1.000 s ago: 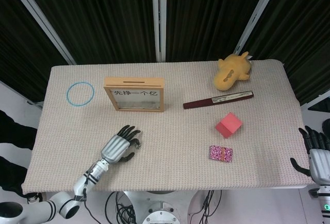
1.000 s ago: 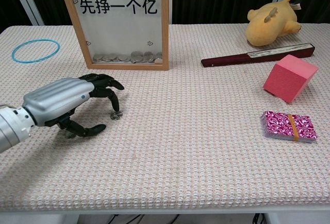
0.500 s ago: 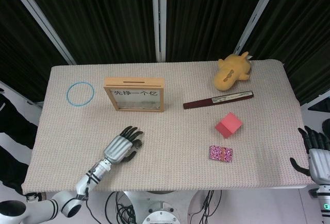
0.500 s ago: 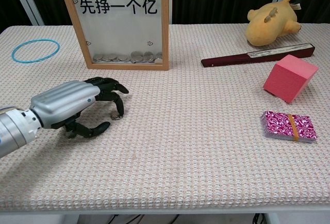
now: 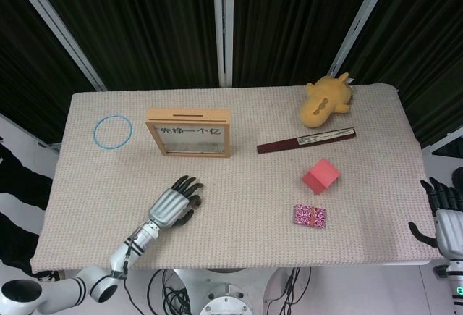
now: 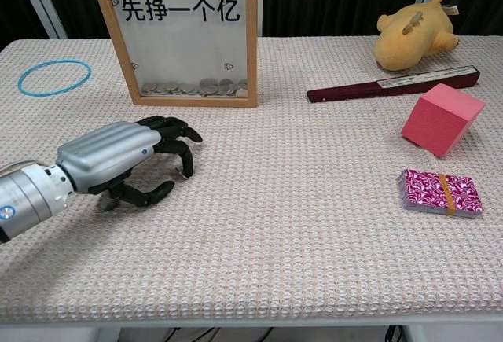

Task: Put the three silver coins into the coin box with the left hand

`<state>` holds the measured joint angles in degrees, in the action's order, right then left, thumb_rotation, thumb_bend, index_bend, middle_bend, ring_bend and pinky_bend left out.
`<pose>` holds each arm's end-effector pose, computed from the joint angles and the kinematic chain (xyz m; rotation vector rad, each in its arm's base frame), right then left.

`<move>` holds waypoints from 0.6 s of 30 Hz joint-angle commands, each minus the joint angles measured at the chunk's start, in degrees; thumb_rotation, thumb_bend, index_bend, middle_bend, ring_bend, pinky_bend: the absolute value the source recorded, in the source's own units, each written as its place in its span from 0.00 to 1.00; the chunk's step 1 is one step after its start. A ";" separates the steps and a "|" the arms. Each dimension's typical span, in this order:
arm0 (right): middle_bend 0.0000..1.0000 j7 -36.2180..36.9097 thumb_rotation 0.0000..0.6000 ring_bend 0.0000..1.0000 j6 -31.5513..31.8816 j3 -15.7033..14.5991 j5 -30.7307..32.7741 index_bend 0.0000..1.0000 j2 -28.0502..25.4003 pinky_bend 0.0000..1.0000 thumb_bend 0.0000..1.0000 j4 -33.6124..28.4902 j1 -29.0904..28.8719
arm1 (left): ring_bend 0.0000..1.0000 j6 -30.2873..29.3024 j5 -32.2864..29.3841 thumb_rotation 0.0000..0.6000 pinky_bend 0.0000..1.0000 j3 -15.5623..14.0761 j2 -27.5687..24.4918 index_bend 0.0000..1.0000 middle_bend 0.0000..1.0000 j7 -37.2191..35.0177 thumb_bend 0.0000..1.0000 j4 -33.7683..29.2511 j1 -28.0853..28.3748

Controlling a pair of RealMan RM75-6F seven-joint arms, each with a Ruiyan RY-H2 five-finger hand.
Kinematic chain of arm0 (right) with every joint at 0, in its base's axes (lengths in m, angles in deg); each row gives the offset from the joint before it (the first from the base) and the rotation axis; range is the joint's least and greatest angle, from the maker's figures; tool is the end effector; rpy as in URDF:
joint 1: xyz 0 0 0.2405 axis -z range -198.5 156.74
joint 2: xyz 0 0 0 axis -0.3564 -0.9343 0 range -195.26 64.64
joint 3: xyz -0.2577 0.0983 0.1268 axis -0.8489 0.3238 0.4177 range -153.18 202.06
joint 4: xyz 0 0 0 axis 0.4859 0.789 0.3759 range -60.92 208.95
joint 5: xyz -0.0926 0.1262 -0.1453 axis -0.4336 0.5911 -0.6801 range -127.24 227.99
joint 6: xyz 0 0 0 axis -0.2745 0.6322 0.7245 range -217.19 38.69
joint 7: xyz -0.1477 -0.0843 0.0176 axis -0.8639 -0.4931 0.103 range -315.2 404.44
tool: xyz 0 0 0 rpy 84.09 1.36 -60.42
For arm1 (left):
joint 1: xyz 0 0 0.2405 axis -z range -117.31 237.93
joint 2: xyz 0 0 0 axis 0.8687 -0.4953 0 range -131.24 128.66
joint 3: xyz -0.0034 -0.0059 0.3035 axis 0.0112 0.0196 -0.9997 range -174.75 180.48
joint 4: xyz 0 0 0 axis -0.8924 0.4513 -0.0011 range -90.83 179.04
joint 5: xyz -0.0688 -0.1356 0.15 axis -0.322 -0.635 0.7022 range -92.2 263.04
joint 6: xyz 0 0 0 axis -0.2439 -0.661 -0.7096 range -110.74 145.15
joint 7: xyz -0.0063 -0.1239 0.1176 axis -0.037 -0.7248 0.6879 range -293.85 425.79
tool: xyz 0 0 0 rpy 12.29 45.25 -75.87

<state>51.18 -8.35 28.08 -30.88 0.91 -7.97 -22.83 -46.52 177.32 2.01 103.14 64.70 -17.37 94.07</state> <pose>-0.4155 -0.1957 0.1820 1.2918 -0.9831 0.7763 -0.2154 0.3237 -0.1191 -2.0535 -0.8842 -1.0888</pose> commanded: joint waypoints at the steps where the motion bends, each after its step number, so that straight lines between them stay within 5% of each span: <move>1: 0.00 0.08 1.00 0.00 -0.03 -0.01 0.02 0.00 0.04 0.00 0.21 0.10 0.01 | 0.00 -0.32 0.20 1.00 0.06 0.10 0.45 0.45 0.13 -0.36 0.31 0.71 0.20; 18: 0.00 0.11 1.00 0.00 -0.08 0.04 0.28 0.00 -0.11 0.00 0.21 0.10 0.14 | 0.01 -3.94 1.82 1.00 0.08 0.04 3.18 0.48 0.19 -2.32 0.31 6.51 0.47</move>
<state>51.29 -8.43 28.12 -30.60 0.80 -7.87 -22.69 -50.26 179.00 2.13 106.15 62.51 -11.08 94.56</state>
